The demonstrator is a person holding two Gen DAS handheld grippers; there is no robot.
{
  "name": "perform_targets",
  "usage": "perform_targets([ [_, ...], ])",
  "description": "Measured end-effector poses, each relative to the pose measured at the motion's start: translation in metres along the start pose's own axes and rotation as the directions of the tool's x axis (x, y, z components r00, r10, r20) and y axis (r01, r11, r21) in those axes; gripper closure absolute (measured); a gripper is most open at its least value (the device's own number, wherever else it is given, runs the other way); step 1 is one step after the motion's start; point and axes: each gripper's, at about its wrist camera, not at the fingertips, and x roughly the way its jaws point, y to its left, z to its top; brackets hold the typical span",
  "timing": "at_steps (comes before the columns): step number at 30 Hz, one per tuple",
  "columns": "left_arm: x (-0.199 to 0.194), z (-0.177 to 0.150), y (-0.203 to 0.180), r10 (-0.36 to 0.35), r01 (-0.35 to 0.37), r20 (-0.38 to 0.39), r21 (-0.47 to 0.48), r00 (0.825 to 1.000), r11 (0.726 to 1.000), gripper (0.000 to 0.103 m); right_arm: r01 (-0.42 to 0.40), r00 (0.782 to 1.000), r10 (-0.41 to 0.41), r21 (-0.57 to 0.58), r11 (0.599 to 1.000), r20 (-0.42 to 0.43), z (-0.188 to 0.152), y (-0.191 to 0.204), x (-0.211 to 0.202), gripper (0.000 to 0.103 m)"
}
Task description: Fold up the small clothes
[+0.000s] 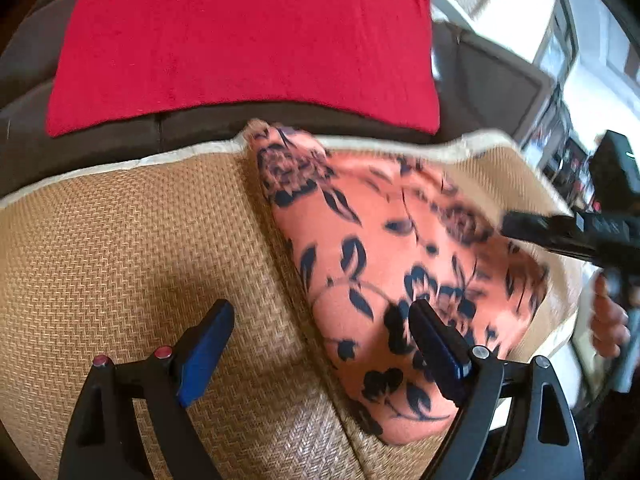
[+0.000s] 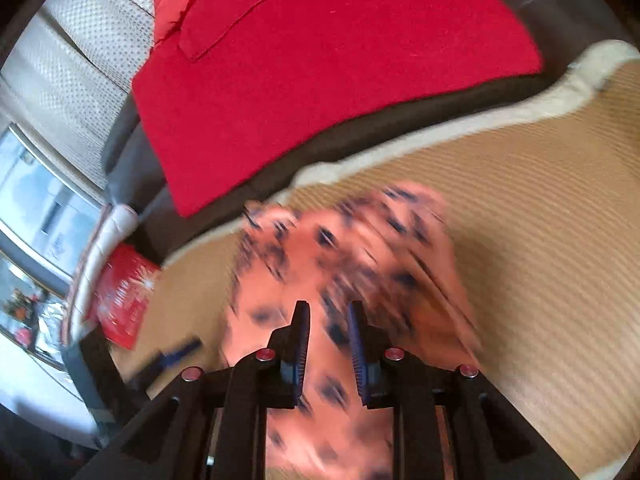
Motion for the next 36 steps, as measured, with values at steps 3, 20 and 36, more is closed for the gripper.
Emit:
perform_targets([
  [3, 0.018, -0.012, -0.018, 0.073, -0.069, -0.053, 0.078, 0.996, 0.995, 0.013, 0.068, 0.995, -0.068, -0.002, 0.998, -0.068, -0.037, -0.012, 0.007, 0.081],
  [20, 0.006, -0.005, -0.030, 0.143, -0.149, 0.053, 0.141, 0.988, 0.979, 0.013, 0.250, 0.964, -0.249, -0.001, 0.968, -0.092, 0.030, -0.033, 0.062, 0.077],
  [36, 0.003, -0.011, -0.046, 0.211, -0.227, 0.093, 0.220, 0.973, 0.949, 0.013, 0.075, 0.976, -0.125, -0.260, 0.963, -0.181, 0.048, 0.060, 0.121, 0.075],
])
